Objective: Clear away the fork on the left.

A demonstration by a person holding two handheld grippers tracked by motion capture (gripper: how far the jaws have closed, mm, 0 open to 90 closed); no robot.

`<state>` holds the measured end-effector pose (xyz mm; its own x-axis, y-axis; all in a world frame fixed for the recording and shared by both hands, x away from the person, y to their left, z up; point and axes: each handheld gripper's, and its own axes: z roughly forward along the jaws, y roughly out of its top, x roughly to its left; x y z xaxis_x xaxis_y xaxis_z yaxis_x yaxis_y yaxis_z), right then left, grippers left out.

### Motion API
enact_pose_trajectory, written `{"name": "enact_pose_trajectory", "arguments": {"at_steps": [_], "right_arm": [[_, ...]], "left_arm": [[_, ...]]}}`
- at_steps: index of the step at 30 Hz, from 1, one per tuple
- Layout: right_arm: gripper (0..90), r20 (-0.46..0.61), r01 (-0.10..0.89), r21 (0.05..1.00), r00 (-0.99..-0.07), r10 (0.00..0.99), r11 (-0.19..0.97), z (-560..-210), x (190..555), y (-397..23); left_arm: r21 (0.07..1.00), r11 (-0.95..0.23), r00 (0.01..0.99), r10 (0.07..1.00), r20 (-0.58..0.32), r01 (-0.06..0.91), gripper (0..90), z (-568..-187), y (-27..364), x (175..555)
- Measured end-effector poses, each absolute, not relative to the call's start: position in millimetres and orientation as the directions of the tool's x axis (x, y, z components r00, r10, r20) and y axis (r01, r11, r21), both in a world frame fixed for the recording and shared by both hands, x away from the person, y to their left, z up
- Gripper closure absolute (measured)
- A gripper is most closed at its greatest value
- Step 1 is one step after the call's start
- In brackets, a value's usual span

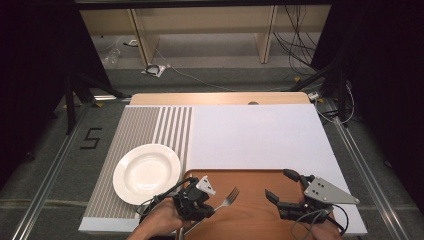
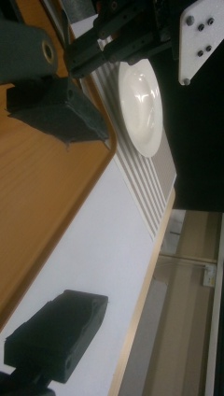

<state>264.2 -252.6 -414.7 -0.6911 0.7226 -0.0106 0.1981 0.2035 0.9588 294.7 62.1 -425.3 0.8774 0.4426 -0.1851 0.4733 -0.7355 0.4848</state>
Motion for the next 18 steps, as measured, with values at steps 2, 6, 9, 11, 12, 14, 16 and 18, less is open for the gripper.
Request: {"name": "enact_pose_trajectory", "arguments": {"at_steps": [2, 6, 9, 11, 12, 14, 16, 18], "right_arm": [[18.0, -0.012, 0.199, 0.958, -0.692, 0.722, 0.206, -414, 264, -253], [18.1, -0.013, 0.196, 0.959, -0.692, 0.722, 0.204, -415, 264, -252], [18.0, -0.011, 0.198, 0.959, -0.691, 0.723, 0.204, -415, 264, -253], [18.1, -0.013, 0.195, 0.959, -0.692, 0.722, 0.204, -415, 264, -252], [18.1, -0.011, 0.196, 0.959, -0.692, 0.722, 0.203, -415, 264, -252], [18.1, -0.013, 0.198, 0.958, -0.692, 0.722, 0.207, -415, 264, -252], [18.1, -0.012, 0.196, 0.959, -0.692, 0.722, 0.205, -415, 264, -252], [18.1, -0.013, 0.197, 0.959, -0.693, 0.721, 0.206, -415, 264, -252]], "left_arm": [[0.481, -0.739, 0.879, 0.438, -0.188, 0.471, 84.0, -427, 60, 292], [0.470, -0.749, 0.882, 0.429, -0.194, 0.468, 84.0, -430, 57, 288], [0.462, -0.753, 0.882, 0.425, -0.201, 0.468, 83.9, -432, 55, 285], [0.457, -0.757, 0.883, 0.423, -0.203, 0.467, 83.9, -434, 54, 284], [0.455, -0.759, 0.884, 0.421, -0.202, 0.466, 83.9, -434, 53, 284], [0.450, -0.764, 0.886, 0.418, -0.203, 0.463, 83.9, -436, 52, 283], [0.445, -0.769, 0.888, 0.413, -0.203, 0.459, 83.9, -437, 50, 281], [0.436, -0.779, 0.892, 0.407, -0.195, 0.450, 83.9, -439, 48, 279]]}}
